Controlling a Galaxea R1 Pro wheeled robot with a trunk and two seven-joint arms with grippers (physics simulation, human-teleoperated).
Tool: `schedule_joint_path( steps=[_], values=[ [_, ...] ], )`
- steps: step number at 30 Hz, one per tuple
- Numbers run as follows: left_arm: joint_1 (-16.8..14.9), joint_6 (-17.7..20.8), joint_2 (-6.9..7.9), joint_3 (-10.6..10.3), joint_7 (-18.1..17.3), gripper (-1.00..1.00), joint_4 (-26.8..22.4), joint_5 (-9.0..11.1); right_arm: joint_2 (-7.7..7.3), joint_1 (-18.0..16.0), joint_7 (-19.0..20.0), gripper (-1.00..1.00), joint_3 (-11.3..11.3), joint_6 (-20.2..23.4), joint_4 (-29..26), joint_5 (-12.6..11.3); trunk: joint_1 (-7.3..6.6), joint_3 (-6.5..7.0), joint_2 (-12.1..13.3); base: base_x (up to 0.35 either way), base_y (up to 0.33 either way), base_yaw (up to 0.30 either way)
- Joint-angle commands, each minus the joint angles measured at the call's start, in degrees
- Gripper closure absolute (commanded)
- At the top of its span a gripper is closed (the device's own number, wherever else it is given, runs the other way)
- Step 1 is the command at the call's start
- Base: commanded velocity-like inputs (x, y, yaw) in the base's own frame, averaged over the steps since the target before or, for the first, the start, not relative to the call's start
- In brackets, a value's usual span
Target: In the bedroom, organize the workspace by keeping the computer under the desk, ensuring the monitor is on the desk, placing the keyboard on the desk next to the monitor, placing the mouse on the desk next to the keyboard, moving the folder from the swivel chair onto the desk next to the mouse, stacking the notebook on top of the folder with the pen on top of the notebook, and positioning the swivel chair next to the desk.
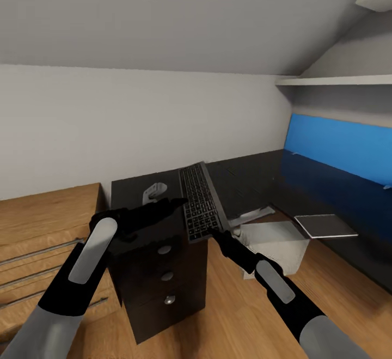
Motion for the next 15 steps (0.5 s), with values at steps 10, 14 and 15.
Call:
schedule_joint_path(
  steps=[10, 14, 15],
  values=[
    [-0.1, -0.1, 0.05, 0.0, 0.7, -1.0, 0.8, 0.5, 2.13, 0.1, 0.1, 1.0, 0.6, 2.7, 0.2, -1.1, -0.01, -0.11, 0.0, 0.0, 0.0, 0.279],
    [-0.1, -0.1, 0.05, 0.0, 0.7, -1.0, 0.8, 0.5, 2.76, 0.2, 0.1, 1.0, 0.6, 3.0, 0.3, -1.1, -0.01, -0.22, 0.0, 0.0, 0.0, 0.265],
    [-0.1, -0.1, 0.05, 0.0, 0.7, -1.0, 0.8, 0.5, 2.83, 0.2, 0.1, 1.0, 0.6, 3.1, 0.3, -1.1, -0.01, -0.26, 0.0, 0.0, 0.0, 0.225]
  ],
)
